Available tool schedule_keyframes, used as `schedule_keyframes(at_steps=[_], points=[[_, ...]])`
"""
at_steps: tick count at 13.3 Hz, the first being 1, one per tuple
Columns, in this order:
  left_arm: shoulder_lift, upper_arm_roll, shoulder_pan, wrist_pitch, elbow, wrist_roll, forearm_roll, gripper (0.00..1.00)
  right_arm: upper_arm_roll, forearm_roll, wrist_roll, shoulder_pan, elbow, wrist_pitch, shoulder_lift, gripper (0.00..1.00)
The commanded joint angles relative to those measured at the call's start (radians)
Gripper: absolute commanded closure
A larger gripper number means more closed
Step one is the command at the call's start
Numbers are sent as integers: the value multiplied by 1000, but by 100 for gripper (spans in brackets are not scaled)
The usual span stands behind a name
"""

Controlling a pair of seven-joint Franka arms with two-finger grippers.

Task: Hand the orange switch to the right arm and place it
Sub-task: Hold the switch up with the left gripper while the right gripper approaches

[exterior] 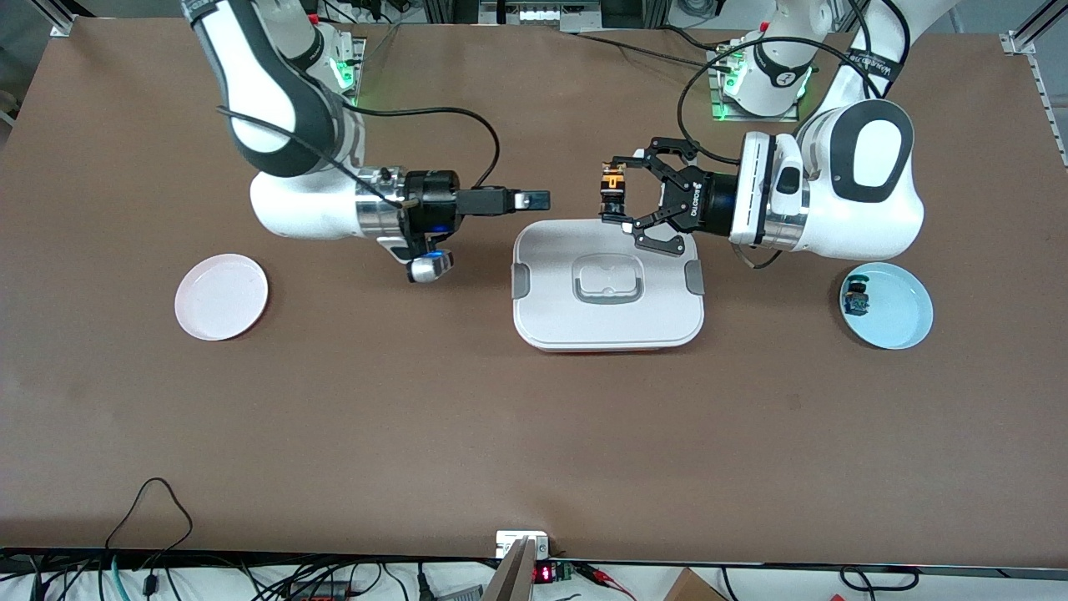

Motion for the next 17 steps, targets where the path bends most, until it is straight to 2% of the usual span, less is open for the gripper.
schedule_keyframes(at_steps=[1,4,17], points=[[-29,-15,17,7,-21,-6,-28,100,-8,30,-26,43,21,38,26,0],[-29,-15,17,5,-21,-4,-28,100,-8,151,-81,89,37,58,55,0],[-29,-15,18,5,-18,-4,-28,100,-8,159,-104,154,80,189,69,2]])
